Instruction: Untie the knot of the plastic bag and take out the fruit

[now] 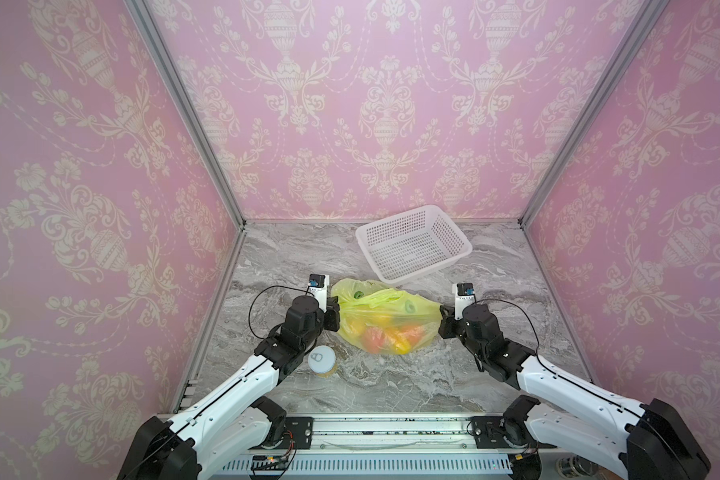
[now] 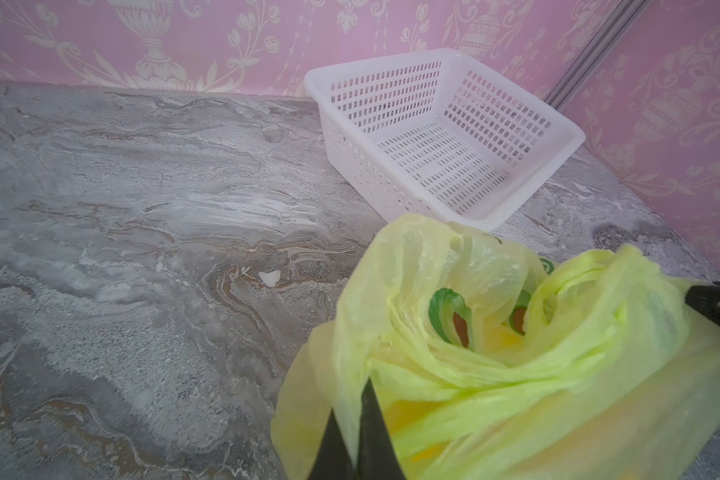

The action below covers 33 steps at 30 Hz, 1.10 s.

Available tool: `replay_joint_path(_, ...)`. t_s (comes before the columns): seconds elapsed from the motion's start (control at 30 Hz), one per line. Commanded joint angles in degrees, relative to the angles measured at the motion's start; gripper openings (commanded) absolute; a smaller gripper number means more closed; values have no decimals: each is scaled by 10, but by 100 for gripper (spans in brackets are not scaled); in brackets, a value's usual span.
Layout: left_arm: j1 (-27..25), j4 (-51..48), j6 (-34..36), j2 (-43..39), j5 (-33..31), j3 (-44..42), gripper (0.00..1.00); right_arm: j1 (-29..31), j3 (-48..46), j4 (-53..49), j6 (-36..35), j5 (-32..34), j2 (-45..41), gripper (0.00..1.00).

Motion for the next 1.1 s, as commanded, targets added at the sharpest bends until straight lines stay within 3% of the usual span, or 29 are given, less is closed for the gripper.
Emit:
replay_joint_path(0.0,33,8,-25,-18,-6,-21,0,-15,-38,27,22,47,-33,0)
replay_joint_path(0.23,73,53,-62,-12,18,-50,1,-20,-86,54,44,61,-74,0)
replay_joint_path(0.37,79,69,-64,-16,46,-57,9,-20,-99,64,39,43,-99,6)
replay_joint_path(0.47,79,70,-60,-22,65,-56,22,-20,-93,48,22,23,-127,22)
replay_joint_path(0.53,79,69,-58,-28,70,-57,37,-18,-82,23,10,10,-151,43)
replay_joint_path(0.63,79,64,-56,-43,74,-58,61,-14,-61,-16,-8,-6,-185,67)
replay_joint_path(0.8,78,48,-49,-91,75,-51,88,5,-18,-54,-34,-41,-212,80)
replay_joint_path(0.93,79,40,-16,-125,92,-25,94,36,47,-74,-59,-68,-170,84)
replay_joint_path(1.07,78,46,9,-115,99,13,99,80,129,-89,-88,-64,-64,85)
